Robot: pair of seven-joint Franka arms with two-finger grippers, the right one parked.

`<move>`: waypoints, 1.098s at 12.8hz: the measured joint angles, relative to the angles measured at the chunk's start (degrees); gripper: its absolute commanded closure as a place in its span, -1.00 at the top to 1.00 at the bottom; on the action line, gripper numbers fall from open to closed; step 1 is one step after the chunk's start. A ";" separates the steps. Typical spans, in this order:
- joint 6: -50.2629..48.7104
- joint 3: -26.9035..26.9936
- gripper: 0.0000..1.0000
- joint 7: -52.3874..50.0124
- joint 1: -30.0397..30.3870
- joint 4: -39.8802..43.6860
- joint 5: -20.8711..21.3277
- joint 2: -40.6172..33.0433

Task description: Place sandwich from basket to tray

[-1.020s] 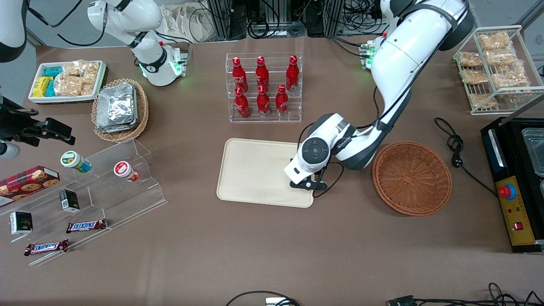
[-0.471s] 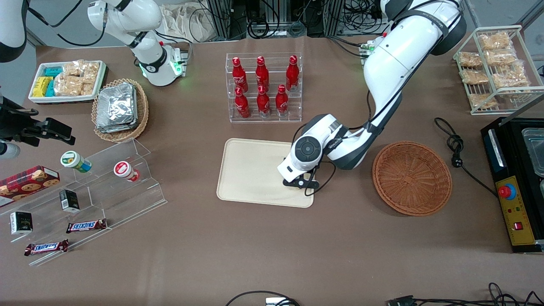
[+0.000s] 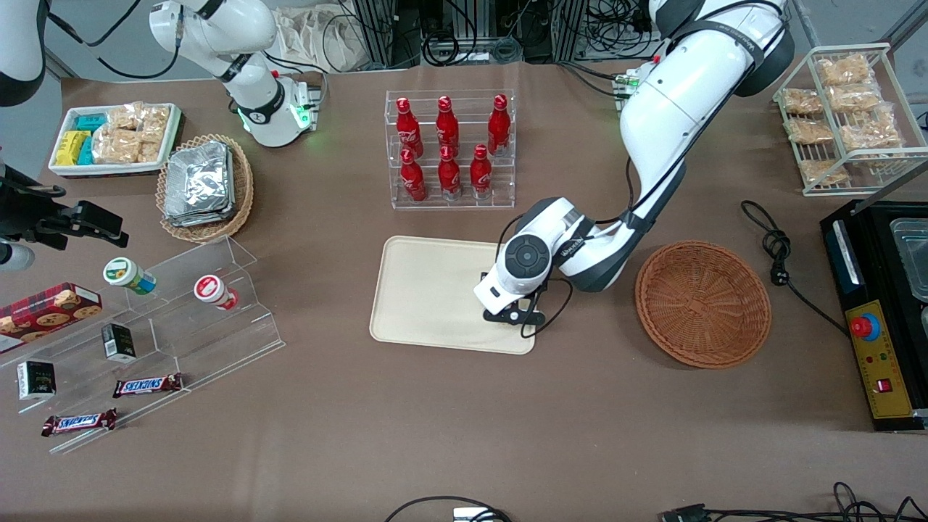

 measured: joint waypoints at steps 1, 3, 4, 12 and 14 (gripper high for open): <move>-2.57 -0.01 1.00 -0.01 0.19 1.19 0.00 -1.21; -9.90 -0.03 1.00 -0.01 1.08 3.65 0.00 -5.65; -13.49 -0.01 1.00 0.01 1.82 4.36 0.00 -8.53; -31.01 0.06 1.00 18.82 14.55 4.78 -1.28 -27.85; -35.24 0.19 1.00 26.00 18.85 6.51 -3.90 -31.06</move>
